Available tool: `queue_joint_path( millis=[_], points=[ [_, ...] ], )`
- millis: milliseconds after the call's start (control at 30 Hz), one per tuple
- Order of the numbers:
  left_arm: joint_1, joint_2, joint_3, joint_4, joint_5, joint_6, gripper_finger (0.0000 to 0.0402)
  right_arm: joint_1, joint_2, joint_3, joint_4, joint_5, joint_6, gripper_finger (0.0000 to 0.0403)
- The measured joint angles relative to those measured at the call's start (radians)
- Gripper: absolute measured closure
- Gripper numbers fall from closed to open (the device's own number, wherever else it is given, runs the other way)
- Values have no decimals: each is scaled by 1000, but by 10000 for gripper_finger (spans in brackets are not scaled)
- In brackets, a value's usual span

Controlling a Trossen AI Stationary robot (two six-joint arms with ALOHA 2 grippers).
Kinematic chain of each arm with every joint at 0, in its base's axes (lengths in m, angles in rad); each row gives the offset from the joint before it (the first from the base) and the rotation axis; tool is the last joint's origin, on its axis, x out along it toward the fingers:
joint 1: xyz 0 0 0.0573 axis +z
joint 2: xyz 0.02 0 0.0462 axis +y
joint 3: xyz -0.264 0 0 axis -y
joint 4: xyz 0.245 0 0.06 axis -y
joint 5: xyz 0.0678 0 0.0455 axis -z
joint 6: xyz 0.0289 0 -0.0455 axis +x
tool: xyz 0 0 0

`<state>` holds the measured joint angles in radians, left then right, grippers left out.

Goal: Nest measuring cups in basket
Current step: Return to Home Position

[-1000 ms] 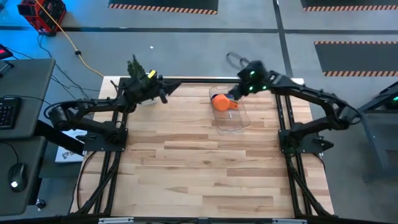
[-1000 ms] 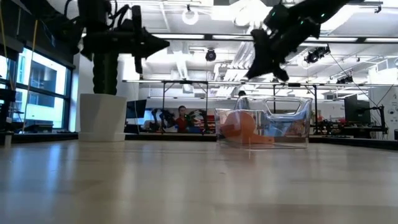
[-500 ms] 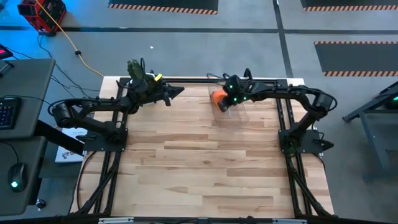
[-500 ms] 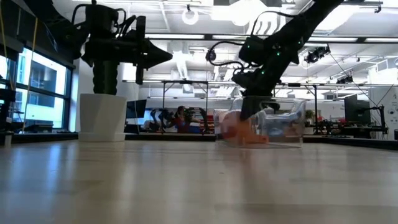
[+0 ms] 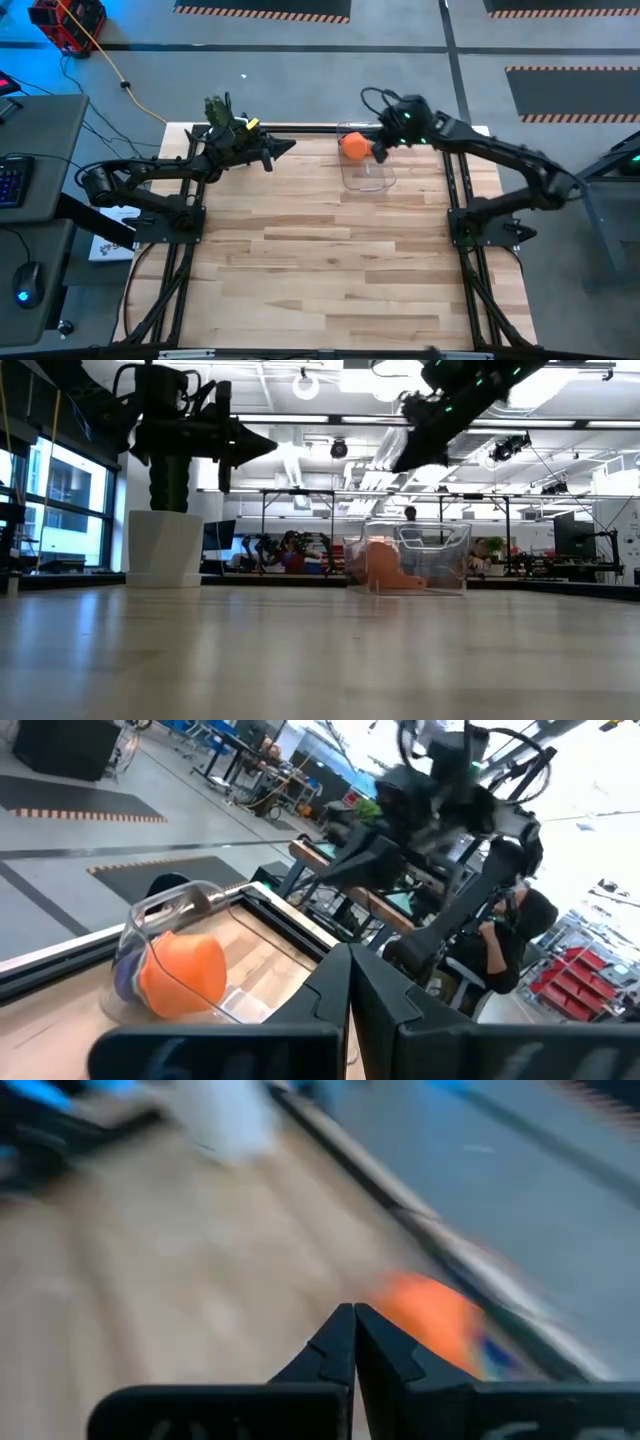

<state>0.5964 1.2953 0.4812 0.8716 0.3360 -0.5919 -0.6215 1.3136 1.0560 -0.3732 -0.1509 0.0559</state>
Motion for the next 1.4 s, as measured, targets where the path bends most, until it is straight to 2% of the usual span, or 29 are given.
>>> queue_joint_path(
  millis=[133, 167, 233, 567, 833, 933, 1033, 1100, 1267, 1333, 1400],
  points=[
    [0, 0, 0, -12, -11, 24, 401, 39, -127, -55, -157, 425, 83, 401],
    [0, 0, 0, -13, -16, 27, 401, 44, -156, -74, -167, 501, 127, 401],
    [0, 0, 0, -12, -29, 27, 401, 46, -213, -116, -169, 569, 194, 401],
    [0, 0, 0, -10, -41, 28, 401, 46, -378, -307, 18, 501, 331, 401],
    [0, 0, 0, 8, -36, 27, 401, 46, -393, -333, 154, 436, 313, 401],
    [-13, -38, 18, -2, 42, 19, 401, 46, -393, -332, 188, 405, 286, 401],
    [-97, -128, 28, -60, 66, 6, 401, 46, -393, -332, 183, 380, 282, 401],
    [-180, -209, 25, -153, -3, 39, 401, 46, -393, -332, 177, 373, 281, 401],
    [-423, -442, -24, -398, -336, 146, 401, 46, -393, -332, 175, 350, 282, 401],
    [-493, -525, -78, -412, -421, 177, 401, 46, -393, -332, 175, 316, 282, 401],
    [-526, -602, -151, -367, -451, 203, 401, 46, -393, -332, 175, 273, 278, 401]
  ],
)
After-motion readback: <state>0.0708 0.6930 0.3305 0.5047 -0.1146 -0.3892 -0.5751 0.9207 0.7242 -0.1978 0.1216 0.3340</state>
